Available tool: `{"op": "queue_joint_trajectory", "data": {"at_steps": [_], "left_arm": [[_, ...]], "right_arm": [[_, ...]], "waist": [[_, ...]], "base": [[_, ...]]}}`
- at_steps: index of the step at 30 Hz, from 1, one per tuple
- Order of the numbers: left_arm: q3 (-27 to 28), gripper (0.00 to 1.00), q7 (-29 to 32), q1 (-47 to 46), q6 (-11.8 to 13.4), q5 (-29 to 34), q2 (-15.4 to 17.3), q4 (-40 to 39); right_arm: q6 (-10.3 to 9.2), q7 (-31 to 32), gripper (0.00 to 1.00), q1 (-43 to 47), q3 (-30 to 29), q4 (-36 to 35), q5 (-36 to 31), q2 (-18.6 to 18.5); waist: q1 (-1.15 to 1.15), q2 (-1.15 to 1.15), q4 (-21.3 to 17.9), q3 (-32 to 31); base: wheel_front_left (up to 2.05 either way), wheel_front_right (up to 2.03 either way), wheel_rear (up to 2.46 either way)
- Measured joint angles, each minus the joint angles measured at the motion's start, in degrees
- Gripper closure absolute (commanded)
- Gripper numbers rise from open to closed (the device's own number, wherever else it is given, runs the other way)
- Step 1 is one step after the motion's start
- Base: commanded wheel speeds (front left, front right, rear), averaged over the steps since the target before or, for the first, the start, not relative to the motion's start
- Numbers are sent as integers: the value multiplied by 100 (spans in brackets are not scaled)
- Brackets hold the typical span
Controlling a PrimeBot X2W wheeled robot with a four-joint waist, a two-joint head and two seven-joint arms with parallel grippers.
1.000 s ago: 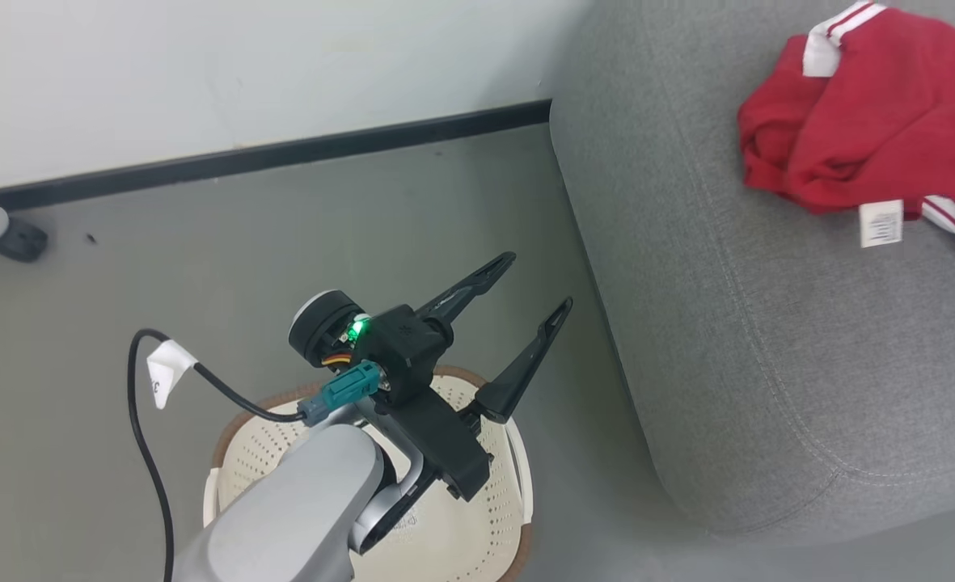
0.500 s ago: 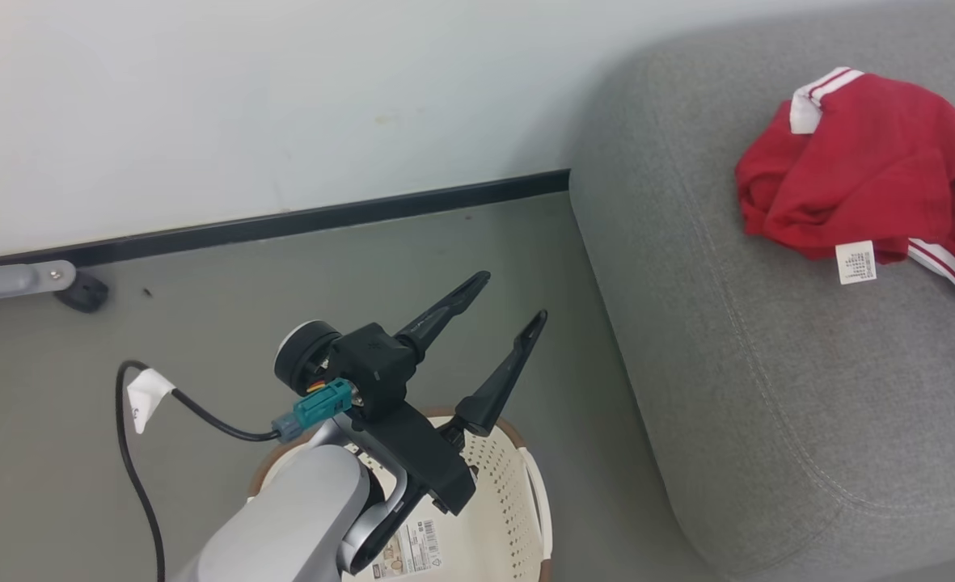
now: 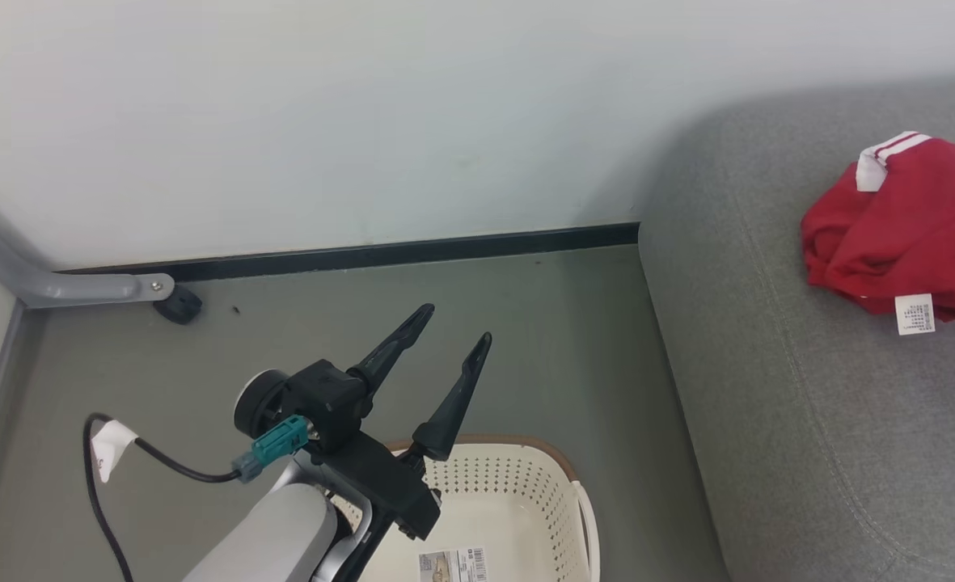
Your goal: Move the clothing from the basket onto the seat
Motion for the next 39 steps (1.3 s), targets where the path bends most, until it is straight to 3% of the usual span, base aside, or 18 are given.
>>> {"op": "queue_joint_trajectory", "data": {"at_steps": [11, 13, 18, 26, 33, 36, 39], "left_arm": [[290, 0, -51, 403, 291, -167, 122, 32], [382, 0, -57, 527, 344, -197, 152, 64], [593, 0, -66, 875, 500, -268, 249, 58], [983, 0, -79, 1344, 728, -366, 315, -40], [1270, 0, -105, 1566, 823, -368, 259, -87], [1512, 0, -105, 1694, 906, -368, 220, -152], [1638, 0, -107, 1792, 917, -364, 200, -198]], "right_arm": [[-15, -559, 0, 483, 65, -355, -108, 320], [-134, -609, 0, 693, 98, -485, -141, 416], [-225, -661, 0, 1001, 96, -584, -160, 558], [-594, -709, 0, 1501, -4, -1026, -291, 946], [-876, -709, 0, 1961, -468, -1246, -382, 1259], [-1131, -709, 0, 2312, -888, -1327, -463, 1510], [-1166, -709, 0, 2541, -1134, -1327, -602, 1642]], "waist": [[0, 0, 461, -341], [0, 0, 530, -410], [0, 0, 681, -579], [0, 0, 823, -719], [0, 1, 823, -723], [0, 1, 807, -722], [0, 1, 791, -716]], "base": [[0, 0, 0], [0, 0, 0], [0, 0, 0], [0, 0, 0], [0, 0, 0], [0, 0, 0], [0, 0, 0]]}}
